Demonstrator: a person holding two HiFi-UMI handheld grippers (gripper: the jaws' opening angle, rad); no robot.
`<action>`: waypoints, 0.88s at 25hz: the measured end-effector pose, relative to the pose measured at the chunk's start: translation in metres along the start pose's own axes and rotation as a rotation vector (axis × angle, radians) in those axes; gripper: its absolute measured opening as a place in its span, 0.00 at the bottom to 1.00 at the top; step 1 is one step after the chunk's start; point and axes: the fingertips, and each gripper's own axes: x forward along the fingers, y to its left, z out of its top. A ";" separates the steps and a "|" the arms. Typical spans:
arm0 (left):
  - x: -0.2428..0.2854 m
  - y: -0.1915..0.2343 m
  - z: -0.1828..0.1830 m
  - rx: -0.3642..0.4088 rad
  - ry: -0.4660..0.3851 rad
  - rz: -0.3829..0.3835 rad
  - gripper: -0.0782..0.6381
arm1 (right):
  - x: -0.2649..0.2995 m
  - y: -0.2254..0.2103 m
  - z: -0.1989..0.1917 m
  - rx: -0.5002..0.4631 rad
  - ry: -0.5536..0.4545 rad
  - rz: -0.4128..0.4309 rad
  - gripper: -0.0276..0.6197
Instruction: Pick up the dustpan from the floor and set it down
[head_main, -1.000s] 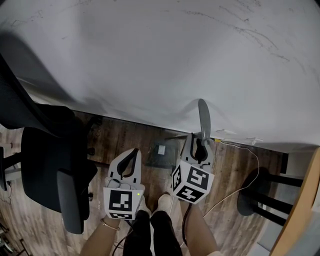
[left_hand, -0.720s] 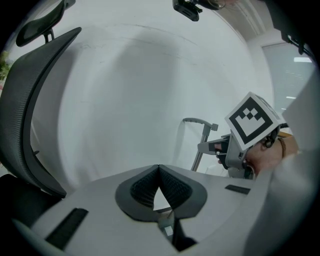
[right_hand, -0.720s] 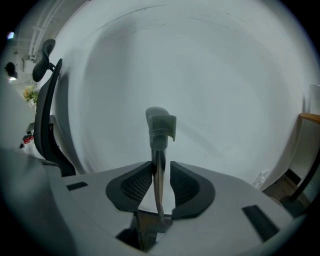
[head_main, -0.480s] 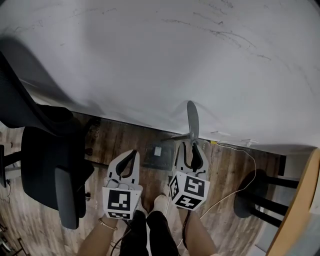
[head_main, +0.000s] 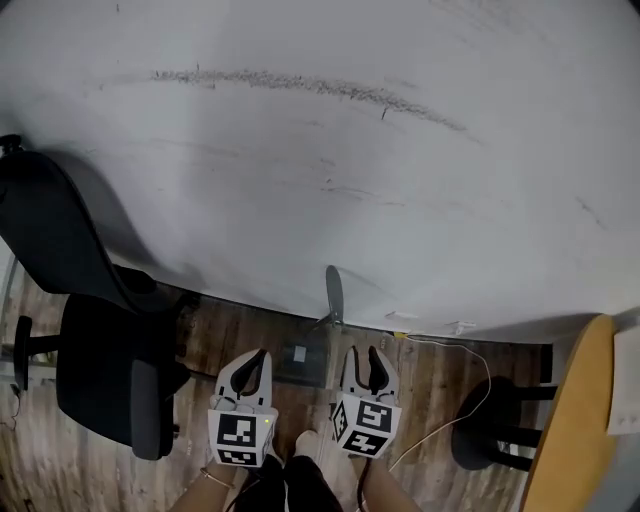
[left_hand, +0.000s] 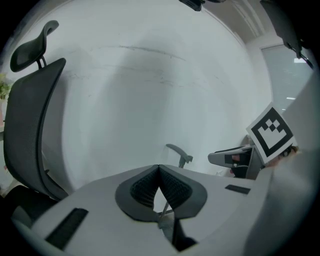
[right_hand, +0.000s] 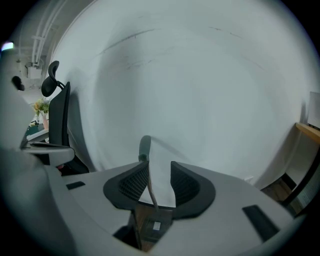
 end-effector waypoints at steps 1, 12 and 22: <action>-0.007 -0.005 0.010 -0.003 -0.004 0.001 0.12 | -0.011 -0.003 0.010 -0.002 -0.007 0.001 0.28; -0.077 -0.037 0.152 -0.024 -0.181 0.018 0.12 | -0.117 -0.030 0.132 -0.032 -0.151 -0.008 0.17; -0.127 -0.044 0.244 -0.015 -0.324 0.028 0.12 | -0.191 -0.061 0.225 -0.037 -0.292 -0.034 0.11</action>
